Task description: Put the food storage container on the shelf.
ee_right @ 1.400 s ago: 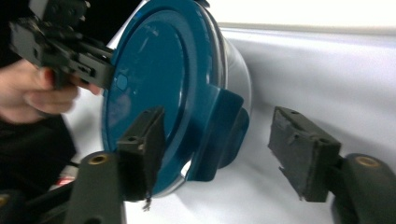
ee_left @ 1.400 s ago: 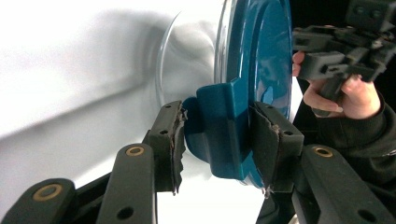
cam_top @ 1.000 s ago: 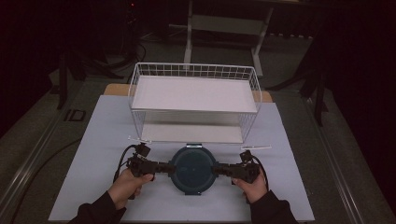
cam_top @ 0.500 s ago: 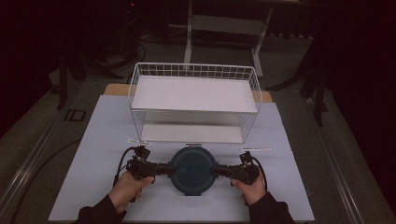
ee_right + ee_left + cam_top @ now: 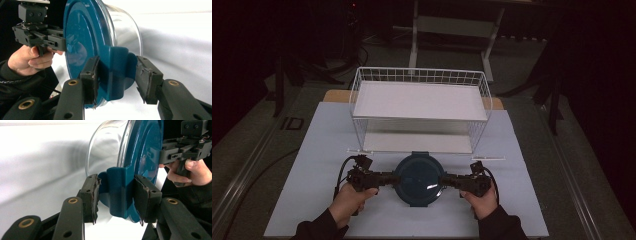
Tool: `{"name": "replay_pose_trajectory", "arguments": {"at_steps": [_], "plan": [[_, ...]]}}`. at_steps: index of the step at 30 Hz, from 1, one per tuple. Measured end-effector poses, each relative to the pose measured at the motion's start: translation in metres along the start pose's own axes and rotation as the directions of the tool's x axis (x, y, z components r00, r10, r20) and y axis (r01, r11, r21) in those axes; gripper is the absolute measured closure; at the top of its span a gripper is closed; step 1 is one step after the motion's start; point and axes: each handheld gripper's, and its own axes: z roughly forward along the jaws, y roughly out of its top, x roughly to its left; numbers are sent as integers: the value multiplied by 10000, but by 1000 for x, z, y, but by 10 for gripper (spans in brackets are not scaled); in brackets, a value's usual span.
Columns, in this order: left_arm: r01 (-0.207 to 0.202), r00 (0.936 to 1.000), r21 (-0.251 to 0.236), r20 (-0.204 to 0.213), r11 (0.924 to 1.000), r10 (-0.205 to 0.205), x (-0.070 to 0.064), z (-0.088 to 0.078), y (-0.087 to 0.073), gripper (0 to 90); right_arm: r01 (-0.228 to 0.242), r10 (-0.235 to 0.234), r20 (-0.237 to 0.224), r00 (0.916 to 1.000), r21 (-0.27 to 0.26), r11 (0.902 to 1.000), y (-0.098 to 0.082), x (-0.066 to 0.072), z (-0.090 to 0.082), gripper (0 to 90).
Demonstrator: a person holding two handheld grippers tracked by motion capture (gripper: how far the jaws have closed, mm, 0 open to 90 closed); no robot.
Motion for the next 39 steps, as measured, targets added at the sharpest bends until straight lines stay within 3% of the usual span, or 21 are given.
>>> {"name": "replay_pose_trajectory", "arguments": {"at_steps": [7, 14, 22, 29, 34, 39], "plan": [[-464, 9987, -489, -226, 9977, 453, -2, 0, 15, 565, 526, -524, 83, 9986, -296, 9982, 17, -2, -2, 554], [-845, 9962, -1042, -278, 9910, 821, 5, 7, 28, 564, 931, -917, 283, 9954, -508, 9944, 34, -7, -3, 554], [-1215, 9920, -1326, -499, 9837, 1158, 15, 13, 41, 565, 1328, -1305, 365, 9908, -681, 9888, 50, -20, 3, 553], [-1347, 9903, -1504, -551, 9794, 1278, 25, 21, 54, 566, 1274, -1234, 478, 9912, -928, 9875, 58, -32, 8, 552], [-1149, 9929, -1465, -478, 9825, 1090, 35, 31, 58, 566, 1141, -1073, 724, 9916, -978, 9886, 61, -41, 11, 552], [-1145, 9931, -1650, -422, 9796, 1090, 45, 36, 60, 565, 1157, -1067, 909, 9901, -999, 9882, 64, -47, 17, 551]]}}
